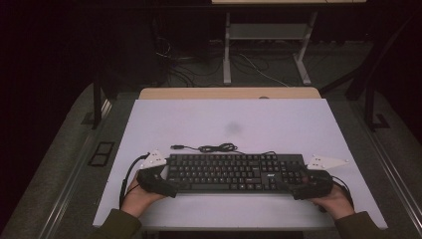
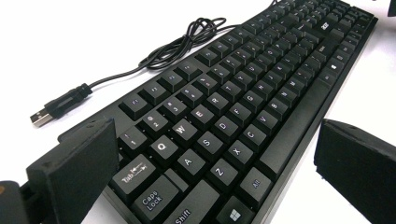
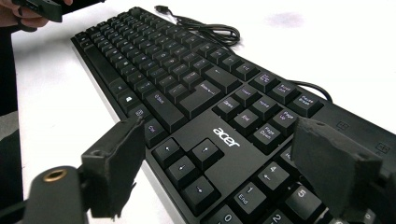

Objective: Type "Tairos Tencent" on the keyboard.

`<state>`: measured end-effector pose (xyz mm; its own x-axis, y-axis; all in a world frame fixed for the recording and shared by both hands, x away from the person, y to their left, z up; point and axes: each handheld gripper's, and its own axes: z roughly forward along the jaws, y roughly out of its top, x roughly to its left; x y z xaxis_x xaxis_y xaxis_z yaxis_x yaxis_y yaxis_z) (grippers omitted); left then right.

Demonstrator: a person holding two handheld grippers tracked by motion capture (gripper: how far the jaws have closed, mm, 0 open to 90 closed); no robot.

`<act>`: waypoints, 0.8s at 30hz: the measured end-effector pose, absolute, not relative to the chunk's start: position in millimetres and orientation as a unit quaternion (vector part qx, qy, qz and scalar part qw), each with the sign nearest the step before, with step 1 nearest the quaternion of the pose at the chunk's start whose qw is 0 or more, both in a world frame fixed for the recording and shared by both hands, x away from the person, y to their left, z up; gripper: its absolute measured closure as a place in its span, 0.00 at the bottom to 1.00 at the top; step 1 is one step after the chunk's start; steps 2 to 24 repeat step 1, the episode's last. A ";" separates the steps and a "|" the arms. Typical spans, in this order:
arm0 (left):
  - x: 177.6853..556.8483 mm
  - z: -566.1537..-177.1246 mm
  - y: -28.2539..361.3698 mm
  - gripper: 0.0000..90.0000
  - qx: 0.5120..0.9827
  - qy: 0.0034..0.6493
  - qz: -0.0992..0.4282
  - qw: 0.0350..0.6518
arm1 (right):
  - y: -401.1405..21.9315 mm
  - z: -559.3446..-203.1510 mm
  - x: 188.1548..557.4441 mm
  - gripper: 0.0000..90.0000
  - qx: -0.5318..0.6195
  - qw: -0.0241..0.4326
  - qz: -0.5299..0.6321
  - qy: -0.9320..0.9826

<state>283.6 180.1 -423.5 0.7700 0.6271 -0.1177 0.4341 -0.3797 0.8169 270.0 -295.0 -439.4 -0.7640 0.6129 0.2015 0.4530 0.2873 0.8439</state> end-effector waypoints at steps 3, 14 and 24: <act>283.6 -423.6 179.8 0.00 0.824 0.322 0.105 0.454 | -294.9 -439.5 270.1 0.19 0.334 0.082 0.494 0.799; 283.6 -423.6 179.8 0.00 0.824 0.322 0.105 0.454 | -294.9 -439.5 270.1 0.19 0.334 0.082 0.494 0.799; 283.6 -423.6 179.8 0.00 0.824 0.322 0.105 0.454 | -294.9 -439.5 270.1 0.19 0.334 0.082 0.494 0.799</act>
